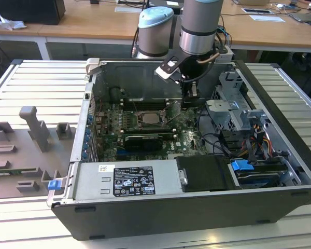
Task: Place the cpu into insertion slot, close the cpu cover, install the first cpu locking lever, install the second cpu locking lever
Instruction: 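Close the cpu cover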
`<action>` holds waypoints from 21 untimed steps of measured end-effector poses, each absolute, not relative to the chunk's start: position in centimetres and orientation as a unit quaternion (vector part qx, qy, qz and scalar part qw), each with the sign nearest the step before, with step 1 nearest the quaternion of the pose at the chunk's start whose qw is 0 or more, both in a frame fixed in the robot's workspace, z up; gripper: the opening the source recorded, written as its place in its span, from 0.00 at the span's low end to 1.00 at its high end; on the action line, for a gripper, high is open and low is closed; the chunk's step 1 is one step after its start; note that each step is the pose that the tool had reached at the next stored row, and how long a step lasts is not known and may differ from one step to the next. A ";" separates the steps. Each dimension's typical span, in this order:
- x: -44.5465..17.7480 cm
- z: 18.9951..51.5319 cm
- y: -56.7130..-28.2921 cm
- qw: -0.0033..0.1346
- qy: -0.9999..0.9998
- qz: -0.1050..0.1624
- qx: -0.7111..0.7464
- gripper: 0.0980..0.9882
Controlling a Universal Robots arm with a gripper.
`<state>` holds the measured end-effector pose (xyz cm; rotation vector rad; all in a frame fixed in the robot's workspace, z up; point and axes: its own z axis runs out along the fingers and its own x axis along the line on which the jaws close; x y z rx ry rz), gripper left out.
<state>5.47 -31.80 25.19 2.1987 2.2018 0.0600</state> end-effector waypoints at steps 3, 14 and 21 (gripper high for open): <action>5.2 25.2 -31.8 0.015 0.707 0.019 0.706 0.01; 3.3 25.2 -31.8 0.015 0.707 0.019 0.706 0.01; 2.6 25.2 -31.8 0.015 0.707 0.019 0.706 0.01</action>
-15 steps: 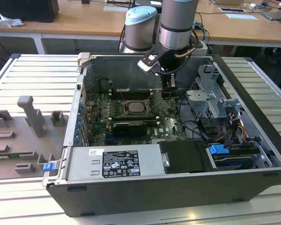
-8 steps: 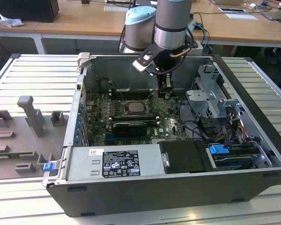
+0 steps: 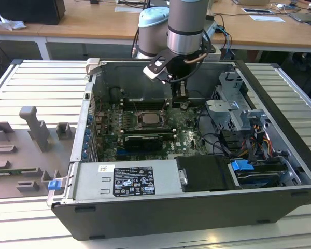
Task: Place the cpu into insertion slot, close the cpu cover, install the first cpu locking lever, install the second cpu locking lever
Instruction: 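Close the cpu cover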
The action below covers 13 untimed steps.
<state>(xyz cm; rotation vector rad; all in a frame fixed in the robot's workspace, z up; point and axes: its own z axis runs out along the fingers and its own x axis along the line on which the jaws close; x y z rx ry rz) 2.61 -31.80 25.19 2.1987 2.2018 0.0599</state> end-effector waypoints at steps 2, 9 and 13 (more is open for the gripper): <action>2.4 25.2 -31.8 0.015 0.707 0.019 0.706 0.01; 1.2 25.2 -31.8 0.015 0.707 0.019 0.706 0.01; 0.4 25.2 -31.8 0.015 0.707 0.019 0.706 0.01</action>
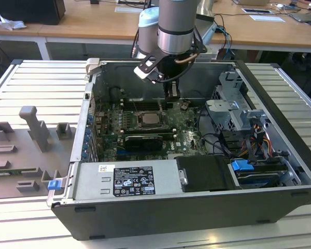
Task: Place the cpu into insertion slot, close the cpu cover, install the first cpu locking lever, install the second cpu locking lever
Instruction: 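Close the cpu cover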
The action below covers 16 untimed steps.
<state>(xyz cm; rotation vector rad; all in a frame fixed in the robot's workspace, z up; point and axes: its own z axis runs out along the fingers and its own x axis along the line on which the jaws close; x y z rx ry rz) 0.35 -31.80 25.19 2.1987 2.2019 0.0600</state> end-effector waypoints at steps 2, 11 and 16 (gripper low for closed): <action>0.0 25.2 -31.8 0.015 0.707 0.019 0.706 0.01; -2.2 25.0 -31.8 0.015 0.707 0.019 0.706 0.01; -3.7 23.9 -31.8 0.015 0.707 0.019 0.706 0.01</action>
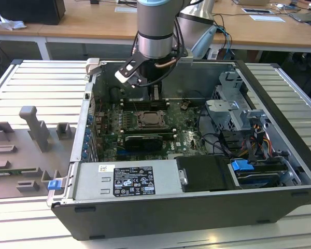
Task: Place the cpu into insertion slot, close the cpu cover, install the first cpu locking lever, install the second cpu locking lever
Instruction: 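Close the cpu cover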
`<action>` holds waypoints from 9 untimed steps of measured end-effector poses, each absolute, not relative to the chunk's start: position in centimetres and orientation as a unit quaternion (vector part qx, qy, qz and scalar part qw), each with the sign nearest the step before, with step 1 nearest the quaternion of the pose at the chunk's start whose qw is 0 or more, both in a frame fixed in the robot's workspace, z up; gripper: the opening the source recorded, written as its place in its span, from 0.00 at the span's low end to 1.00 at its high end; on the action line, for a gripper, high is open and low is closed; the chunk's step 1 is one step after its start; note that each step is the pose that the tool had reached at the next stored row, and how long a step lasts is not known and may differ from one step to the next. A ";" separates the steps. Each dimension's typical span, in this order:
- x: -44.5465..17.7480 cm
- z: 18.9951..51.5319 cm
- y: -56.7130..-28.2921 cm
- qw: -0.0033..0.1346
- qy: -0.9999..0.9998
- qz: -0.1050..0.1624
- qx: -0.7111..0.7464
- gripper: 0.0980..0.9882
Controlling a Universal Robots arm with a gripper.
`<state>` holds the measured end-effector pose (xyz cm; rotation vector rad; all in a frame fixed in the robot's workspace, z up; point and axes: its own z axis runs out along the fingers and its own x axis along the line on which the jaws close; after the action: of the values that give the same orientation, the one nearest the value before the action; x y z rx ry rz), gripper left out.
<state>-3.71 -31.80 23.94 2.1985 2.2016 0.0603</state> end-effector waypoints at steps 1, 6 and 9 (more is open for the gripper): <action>-3.8 23.8 -31.8 0.015 0.707 0.019 0.706 0.01; -3.9 23.4 -31.8 0.015 0.708 0.019 0.706 0.01; -4.0 23.4 -31.8 0.015 0.708 0.019 0.706 0.01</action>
<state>-4.02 -31.79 23.38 2.1974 2.2023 0.0599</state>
